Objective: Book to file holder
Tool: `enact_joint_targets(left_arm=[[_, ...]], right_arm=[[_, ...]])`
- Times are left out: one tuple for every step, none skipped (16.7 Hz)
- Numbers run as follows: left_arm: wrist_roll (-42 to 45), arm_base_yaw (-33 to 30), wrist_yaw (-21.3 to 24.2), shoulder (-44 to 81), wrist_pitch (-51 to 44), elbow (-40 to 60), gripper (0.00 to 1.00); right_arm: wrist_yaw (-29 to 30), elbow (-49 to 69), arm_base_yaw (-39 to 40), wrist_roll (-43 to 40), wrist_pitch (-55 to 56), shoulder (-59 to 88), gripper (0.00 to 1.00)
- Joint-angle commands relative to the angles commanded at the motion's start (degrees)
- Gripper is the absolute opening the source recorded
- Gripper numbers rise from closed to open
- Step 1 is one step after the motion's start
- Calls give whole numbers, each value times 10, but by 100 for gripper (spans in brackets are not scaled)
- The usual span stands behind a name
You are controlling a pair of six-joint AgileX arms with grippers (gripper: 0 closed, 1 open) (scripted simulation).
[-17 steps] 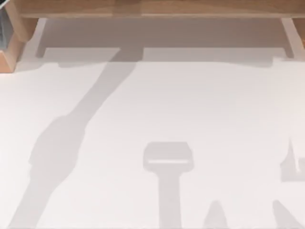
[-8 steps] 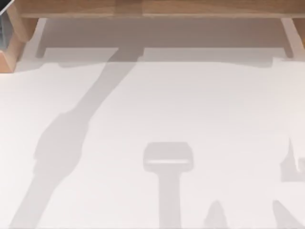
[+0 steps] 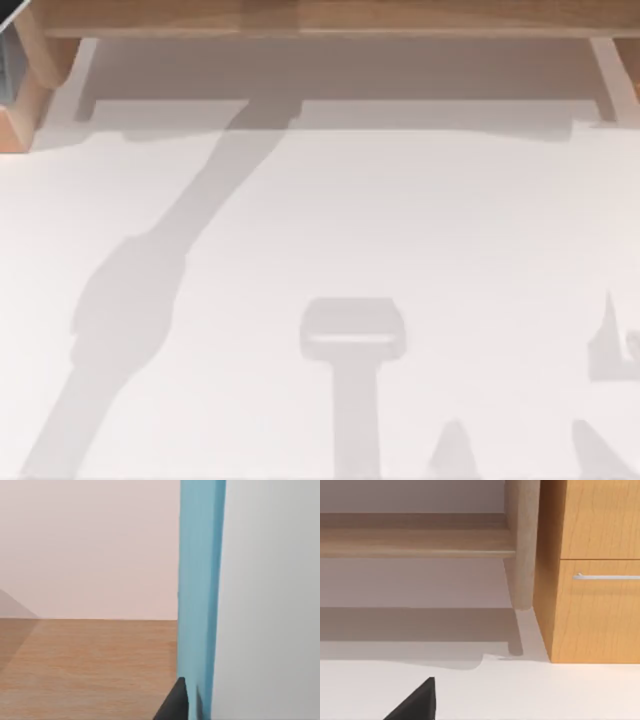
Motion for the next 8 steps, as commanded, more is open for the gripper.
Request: enact_joint_targets(left_arm=[[0,0,0,0,0,0,32],[0,0,0,0,0,0,25],[0,0,0,0,0,0,17],[0,0,0,0,0,0,10],[0,0,0,0,0,0,2],[0,0,0,0,0,0,0],[0,0,0,0,0,0,0],[0,0,0,0,0,0,0]], right_arm=[[0,0,0,0,0,0,100],[0,0,0,0,0,0,100],[0,0,0,0,0,0,100],[0,0,0,0,0,0,100],[0,0,0,0,0,0,100],[0,0,0,0,0,0,100],[0,0,0,0,0,0,100],[0,0,0,0,0,0,100]])
